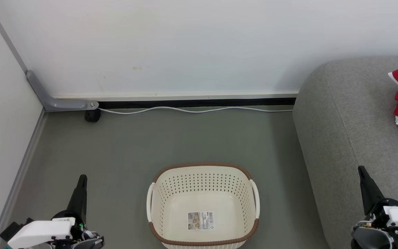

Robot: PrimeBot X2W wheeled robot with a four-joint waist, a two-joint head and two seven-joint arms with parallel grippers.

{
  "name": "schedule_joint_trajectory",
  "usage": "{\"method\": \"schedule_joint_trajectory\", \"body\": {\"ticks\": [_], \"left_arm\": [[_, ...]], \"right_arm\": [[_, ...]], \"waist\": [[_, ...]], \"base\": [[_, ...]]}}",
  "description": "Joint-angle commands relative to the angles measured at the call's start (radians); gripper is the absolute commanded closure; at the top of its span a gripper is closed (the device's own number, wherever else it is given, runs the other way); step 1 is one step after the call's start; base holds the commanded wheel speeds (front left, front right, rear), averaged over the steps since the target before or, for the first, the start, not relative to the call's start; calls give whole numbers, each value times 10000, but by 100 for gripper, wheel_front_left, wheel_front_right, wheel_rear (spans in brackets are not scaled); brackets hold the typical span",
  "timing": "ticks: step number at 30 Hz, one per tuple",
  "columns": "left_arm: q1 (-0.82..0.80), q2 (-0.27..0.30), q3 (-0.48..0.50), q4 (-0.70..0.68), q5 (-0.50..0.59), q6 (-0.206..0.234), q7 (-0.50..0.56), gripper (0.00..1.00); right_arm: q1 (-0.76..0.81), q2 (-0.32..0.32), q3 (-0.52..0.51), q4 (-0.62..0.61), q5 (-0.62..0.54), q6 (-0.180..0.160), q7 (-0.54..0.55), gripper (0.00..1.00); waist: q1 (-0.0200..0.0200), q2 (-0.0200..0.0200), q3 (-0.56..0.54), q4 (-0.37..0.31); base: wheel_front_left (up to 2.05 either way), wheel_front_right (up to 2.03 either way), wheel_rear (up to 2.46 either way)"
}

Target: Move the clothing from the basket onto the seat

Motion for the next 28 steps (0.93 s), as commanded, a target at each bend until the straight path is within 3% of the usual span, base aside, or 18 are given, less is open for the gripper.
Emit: {"method": "schedule_joint_trajectory", "body": {"ticks": [1,28], "left_arm": [[-580,181,324,-290,-37,-84,60,100],[-580,181,324,-290,-37,-84,60,100]], "right_arm": [[-160,-100,170,-317,111,44,78,100],[-160,-100,170,-317,112,44,77,100]], "waist": [[0,0,0,0],[0,0,0,0]], "base": [[0,0,0],[0,0,0]]}}
